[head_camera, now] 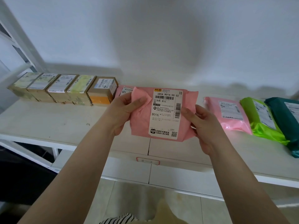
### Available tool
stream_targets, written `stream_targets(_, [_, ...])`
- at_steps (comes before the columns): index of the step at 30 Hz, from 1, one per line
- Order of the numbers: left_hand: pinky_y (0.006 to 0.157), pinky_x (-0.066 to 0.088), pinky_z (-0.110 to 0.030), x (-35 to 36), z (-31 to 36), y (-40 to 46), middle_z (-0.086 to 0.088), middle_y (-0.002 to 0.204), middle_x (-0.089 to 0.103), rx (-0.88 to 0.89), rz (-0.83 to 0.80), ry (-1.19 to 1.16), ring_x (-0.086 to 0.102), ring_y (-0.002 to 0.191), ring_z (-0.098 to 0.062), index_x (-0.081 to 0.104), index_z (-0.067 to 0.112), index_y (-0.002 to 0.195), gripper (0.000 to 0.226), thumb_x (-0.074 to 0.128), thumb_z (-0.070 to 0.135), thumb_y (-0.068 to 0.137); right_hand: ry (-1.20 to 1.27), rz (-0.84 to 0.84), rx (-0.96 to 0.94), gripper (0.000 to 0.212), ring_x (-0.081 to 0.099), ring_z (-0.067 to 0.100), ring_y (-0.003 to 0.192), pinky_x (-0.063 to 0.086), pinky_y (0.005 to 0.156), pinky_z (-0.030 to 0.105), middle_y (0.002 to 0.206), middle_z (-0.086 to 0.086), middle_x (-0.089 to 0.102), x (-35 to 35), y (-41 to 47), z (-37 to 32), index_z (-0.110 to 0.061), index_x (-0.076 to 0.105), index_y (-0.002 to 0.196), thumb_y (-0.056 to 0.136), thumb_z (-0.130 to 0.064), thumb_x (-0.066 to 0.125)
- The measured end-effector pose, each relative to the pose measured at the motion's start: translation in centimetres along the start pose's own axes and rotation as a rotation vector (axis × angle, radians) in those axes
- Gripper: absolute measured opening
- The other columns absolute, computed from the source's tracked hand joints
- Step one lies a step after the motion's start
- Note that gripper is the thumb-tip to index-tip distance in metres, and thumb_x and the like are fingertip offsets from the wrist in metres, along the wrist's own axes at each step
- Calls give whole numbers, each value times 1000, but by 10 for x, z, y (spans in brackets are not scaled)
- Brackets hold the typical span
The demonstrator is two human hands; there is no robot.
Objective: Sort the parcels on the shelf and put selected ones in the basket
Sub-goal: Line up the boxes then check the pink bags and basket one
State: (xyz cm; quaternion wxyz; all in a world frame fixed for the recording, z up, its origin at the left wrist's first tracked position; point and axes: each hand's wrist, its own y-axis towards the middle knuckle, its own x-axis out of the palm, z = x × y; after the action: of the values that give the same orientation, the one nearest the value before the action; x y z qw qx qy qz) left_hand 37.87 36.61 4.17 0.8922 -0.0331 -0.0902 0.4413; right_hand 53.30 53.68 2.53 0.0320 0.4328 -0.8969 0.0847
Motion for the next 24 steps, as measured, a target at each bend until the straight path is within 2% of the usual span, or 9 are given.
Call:
stream_targets(3, [66, 57, -23, -1, 1, -6, -3, 103, 76, 2, 0, -10, 72, 86, -13, 70, 11, 110, 40, 72, 28, 74, 12, 6, -3, 18, 72, 12, 81, 55, 67, 23, 100, 4, 78, 2, -8, -1, -13, 72, 104, 86, -18, 70])
stream_targets(6, [65, 57, -22, -3, 3, -14, -2, 101, 76, 0, -24, -4, 72, 84, -12, 71, 13, 108, 37, 73, 26, 74, 10, 11, -20, 17, 72, 10, 78, 54, 64, 20, 97, 2, 78, 4, -19, -1, -14, 72, 102, 86, -18, 70])
stream_targets(10, [80, 57, -27, -10, 6, -26, -5, 106, 74, -5, -93, 55, 71, 93, -16, 70, 11, 110, 34, 72, 24, 78, -22, 34, -15, 20, 71, 13, 80, 54, 71, 27, 97, 5, 77, 3, -41, -2, -12, 73, 103, 85, -20, 71])
stream_targets(13, [78, 56, -24, -15, 7, -35, -3, 102, 73, 6, -145, 176, 69, 87, -14, 67, 14, 112, 28, 69, 15, 84, -80, 47, -2, 21, 72, 18, 83, 54, 72, 33, 98, 8, 77, 0, -62, -4, -10, 74, 102, 83, -19, 74])
stream_targets(16, [79, 57, -24, -15, 2, -48, 0, 98, 75, -28, -310, 268, 71, 86, -11, 67, 16, 112, 29, 69, 10, 84, -139, 96, 8, 17, 72, 17, 75, 53, 60, 29, 91, 6, 78, -3, -91, -2, -14, 75, 97, 82, -20, 75])
stream_targets(20, [80, 57, -30, 2, -30, -73, -12, 104, 74, -124, -499, 370, 69, 87, -18, 69, 8, 114, 31, 71, 8, 83, -141, 278, 49, 20, 66, 9, 54, 42, 42, 17, 75, 0, 75, -12, -144, 14, -13, 73, 98, 81, -23, 76])
stream_targets(22, [85, 55, -35, 18, -51, -86, -13, 106, 74, -180, -554, 368, 69, 89, -21, 69, 6, 112, 29, 70, 4, 83, -111, 428, 64, 34, 67, 6, 58, 43, 43, 17, 83, -1, 75, -23, -174, 30, -15, 70, 108, 79, -29, 80])
stream_targets(24, [86, 55, -36, 40, -73, -100, -13, 108, 73, -239, -573, 333, 68, 92, -23, 68, 6, 113, 29, 68, 2, 84, -79, 594, 77, 67, 71, 9, 82, 53, 65, 24, 103, 0, 72, -38, -207, 49, -19, 63, 122, 65, -46, 86])
